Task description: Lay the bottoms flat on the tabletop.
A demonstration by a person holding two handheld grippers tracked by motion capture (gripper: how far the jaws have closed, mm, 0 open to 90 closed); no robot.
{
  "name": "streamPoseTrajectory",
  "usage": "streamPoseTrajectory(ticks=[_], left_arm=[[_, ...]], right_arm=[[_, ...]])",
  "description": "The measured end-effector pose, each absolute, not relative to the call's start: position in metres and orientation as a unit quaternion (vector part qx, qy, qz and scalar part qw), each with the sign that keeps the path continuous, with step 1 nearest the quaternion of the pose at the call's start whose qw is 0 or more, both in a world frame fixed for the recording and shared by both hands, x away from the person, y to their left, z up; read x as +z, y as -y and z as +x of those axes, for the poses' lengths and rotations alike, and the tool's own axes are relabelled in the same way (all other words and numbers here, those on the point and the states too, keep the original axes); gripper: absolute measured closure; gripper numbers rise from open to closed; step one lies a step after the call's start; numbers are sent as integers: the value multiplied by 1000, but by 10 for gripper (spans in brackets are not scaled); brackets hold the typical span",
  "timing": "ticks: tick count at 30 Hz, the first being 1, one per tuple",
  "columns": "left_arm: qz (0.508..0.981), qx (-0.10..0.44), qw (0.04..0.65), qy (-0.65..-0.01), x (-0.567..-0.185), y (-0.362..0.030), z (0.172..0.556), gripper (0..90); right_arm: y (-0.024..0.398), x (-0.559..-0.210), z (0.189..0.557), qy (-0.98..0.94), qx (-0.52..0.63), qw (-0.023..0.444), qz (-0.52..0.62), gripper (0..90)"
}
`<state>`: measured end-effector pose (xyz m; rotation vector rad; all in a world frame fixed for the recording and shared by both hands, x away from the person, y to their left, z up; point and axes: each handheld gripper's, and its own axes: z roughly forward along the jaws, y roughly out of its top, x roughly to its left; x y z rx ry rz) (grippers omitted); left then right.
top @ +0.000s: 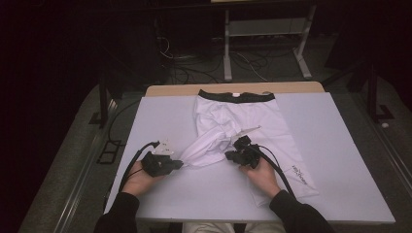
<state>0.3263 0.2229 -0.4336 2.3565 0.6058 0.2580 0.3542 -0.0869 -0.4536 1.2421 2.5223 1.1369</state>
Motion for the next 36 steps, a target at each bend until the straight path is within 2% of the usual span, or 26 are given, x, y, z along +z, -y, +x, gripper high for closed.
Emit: streamPoseTrajectory(ticks=[17, 36], left_arm=[[898, 104, 364, -225, -422, -231, 308, 878], [918, 110, 341, -169, -410, -239, 282, 878]], right_arm=[[102, -439, 332, -820, 410, -7, 398, 882], [96, -439, 282, -842, 395, -54, 363, 887]])
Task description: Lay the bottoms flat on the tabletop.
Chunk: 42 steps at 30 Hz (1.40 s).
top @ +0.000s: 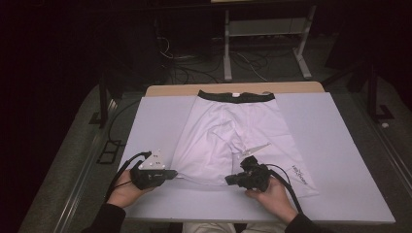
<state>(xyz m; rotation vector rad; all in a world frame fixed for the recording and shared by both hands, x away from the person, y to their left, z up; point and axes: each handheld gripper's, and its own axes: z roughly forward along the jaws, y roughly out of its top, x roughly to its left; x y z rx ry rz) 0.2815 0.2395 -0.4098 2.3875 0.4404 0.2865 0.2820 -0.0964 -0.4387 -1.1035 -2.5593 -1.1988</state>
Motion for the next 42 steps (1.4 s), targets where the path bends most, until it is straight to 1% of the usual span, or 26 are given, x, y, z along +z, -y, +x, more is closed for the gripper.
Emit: streamPoseTrajectory(ticks=[10, 17, 27, 37, 39, 42], left_arm=[[934, 117, 303, -148, -417, -254, 285, 879], [934, 124, 303, -140, -419, -262, 282, 877], [937, 120, 304, -127, -423, -266, 274, 877], [941, 108, 303, -106, -424, -259, 268, 867], [942, 105, 302, -104, -424, -258, 267, 849], [941, 99, 303, -111, -425, -257, 267, 792]], right_arm=[[64, -439, 262, 860, -387, 89, -322, 887], [47, -438, 256, 867, -385, 99, -299, 887], [48, -433, 248, 870, -385, 107, -288, 886], [53, -435, 242, 876, -376, 113, -281, 886], [56, -434, 242, 877, -374, 113, -280, 886], [58, -434, 243, 877, -375, 114, -280, 885]])
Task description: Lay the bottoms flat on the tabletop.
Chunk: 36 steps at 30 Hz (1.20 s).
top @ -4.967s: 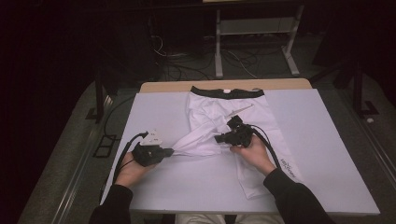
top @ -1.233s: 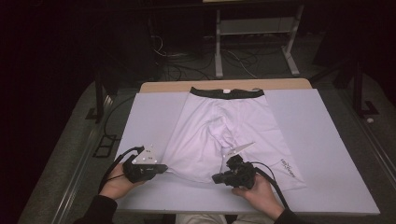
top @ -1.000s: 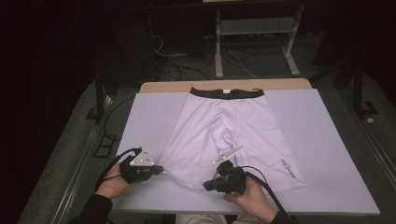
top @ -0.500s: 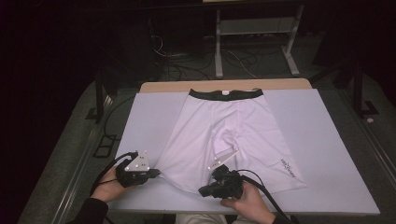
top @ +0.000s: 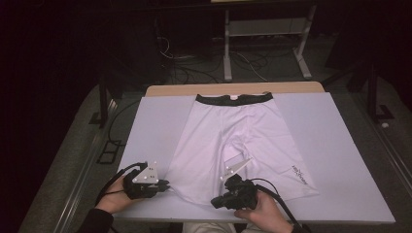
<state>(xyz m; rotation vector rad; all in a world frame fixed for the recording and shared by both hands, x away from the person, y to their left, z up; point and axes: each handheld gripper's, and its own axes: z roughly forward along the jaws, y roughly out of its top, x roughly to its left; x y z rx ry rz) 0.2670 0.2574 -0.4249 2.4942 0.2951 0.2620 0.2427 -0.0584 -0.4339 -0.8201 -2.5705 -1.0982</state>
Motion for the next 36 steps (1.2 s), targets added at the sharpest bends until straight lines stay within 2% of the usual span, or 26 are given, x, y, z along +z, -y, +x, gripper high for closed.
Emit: streamPoseTrajectory(ticks=[8, 18, 22, 27, 36], left_arm=[[927, 94, 327, -157, -419, -253, 267, 456], [912, 78, 366, -169, -410, -241, 275, 245], [902, 68, 387, -182, -405, -237, 279, 169], [891, 57, 407, -194, -400, -232, 283, 125], [877, 58, 427, -213, -397, -221, 289, 1]], right_arm=[[71, -433, 246, 869, -380, 132, -289, 867], [96, -420, 249, 855, -400, 123, -305, 782], [111, -411, 252, 851, -418, 96, -302, 683], [126, -401, 253, 848, -433, 66, -299, 566], [154, -387, 260, 833, -441, 3, -334, 269]])
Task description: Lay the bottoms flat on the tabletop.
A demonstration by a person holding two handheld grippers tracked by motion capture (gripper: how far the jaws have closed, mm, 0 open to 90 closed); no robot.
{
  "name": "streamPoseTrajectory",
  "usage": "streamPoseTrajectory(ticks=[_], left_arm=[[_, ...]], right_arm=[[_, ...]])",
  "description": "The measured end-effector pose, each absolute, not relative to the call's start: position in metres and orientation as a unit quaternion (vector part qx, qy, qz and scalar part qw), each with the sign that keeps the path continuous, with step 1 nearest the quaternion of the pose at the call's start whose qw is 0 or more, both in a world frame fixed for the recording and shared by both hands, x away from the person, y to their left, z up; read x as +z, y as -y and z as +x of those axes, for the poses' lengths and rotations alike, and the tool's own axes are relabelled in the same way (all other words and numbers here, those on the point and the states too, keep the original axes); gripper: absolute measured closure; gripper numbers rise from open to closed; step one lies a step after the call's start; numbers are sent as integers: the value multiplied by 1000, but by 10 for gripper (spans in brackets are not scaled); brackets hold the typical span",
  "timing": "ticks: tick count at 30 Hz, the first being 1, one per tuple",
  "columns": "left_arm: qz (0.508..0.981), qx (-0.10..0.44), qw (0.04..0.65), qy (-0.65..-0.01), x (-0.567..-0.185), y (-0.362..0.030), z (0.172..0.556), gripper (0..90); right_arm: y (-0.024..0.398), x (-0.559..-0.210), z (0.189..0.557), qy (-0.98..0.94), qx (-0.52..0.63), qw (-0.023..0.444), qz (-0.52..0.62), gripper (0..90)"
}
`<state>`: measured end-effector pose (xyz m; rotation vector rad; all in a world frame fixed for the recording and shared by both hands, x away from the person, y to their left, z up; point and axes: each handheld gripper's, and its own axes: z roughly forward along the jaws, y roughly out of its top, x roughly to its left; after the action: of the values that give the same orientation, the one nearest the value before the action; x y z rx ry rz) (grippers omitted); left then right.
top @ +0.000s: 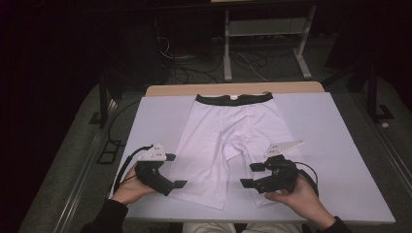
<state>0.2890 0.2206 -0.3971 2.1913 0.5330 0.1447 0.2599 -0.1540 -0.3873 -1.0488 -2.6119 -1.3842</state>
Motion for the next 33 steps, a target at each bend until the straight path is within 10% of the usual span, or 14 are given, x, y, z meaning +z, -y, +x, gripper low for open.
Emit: streamPoseTrajectory(ticks=[8, 33], left_arm=[[859, 62, 455, -224, -394, -210, 297, 1], [814, 76, 509, -268, -411, -216, 295, 1]], right_arm=[[185, -380, 271, 810, -437, -27, -390, 0], [252, -408, 265, 767, -473, -45, -432, 0]])
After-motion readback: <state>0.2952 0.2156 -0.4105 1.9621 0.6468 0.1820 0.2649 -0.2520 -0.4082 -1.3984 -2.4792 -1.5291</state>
